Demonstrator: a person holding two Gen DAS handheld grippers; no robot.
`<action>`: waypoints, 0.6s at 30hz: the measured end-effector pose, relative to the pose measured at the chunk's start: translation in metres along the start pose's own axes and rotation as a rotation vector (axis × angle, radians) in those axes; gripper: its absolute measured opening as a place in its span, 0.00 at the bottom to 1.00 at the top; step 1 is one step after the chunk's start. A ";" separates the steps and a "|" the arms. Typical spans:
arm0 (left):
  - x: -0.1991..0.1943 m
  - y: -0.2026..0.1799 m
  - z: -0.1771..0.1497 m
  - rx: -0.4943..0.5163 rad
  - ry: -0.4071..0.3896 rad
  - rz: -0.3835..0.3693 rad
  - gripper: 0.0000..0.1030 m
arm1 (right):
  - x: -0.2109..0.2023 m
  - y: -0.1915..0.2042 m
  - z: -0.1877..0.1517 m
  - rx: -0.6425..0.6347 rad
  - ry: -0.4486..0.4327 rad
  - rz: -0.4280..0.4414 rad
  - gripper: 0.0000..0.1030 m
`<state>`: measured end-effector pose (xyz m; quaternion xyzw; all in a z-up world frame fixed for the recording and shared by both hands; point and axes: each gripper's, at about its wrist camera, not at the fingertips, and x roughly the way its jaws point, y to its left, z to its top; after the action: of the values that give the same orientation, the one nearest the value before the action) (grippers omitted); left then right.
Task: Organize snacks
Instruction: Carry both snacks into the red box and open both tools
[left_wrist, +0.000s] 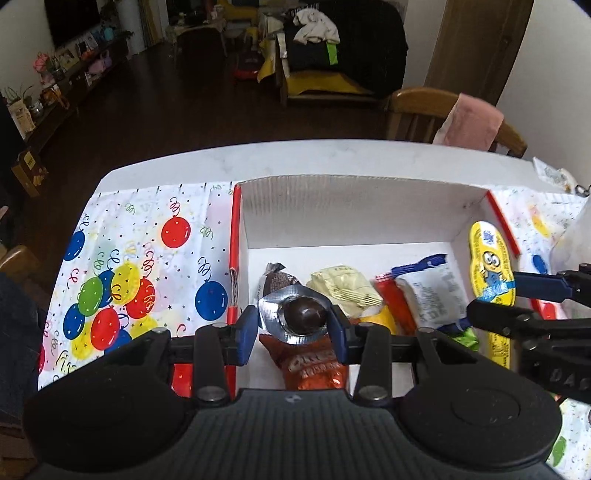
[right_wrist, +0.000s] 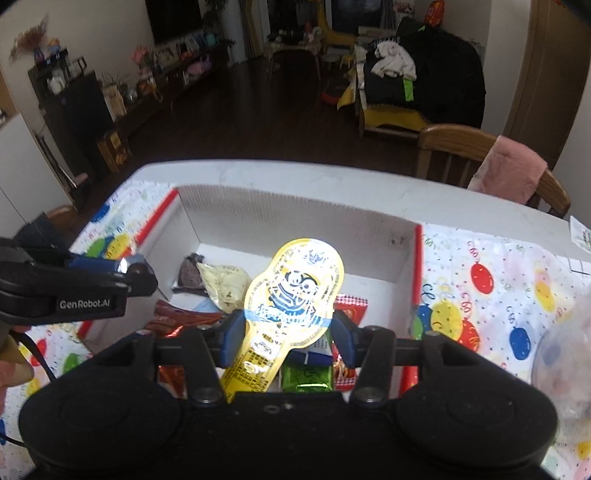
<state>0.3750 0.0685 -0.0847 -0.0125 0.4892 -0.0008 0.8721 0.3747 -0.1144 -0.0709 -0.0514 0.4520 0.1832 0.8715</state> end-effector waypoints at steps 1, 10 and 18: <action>0.004 0.000 0.001 0.006 0.008 0.002 0.39 | 0.006 0.002 0.001 -0.008 0.012 -0.003 0.48; 0.035 -0.003 0.007 0.022 0.065 0.026 0.39 | 0.047 0.019 0.011 -0.077 0.056 -0.020 0.48; 0.050 -0.011 0.006 0.064 0.100 0.030 0.40 | 0.064 0.023 0.014 -0.108 0.089 -0.041 0.48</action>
<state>0.4065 0.0572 -0.1238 0.0228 0.5318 -0.0038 0.8466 0.4104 -0.0721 -0.1122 -0.1158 0.4785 0.1869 0.8501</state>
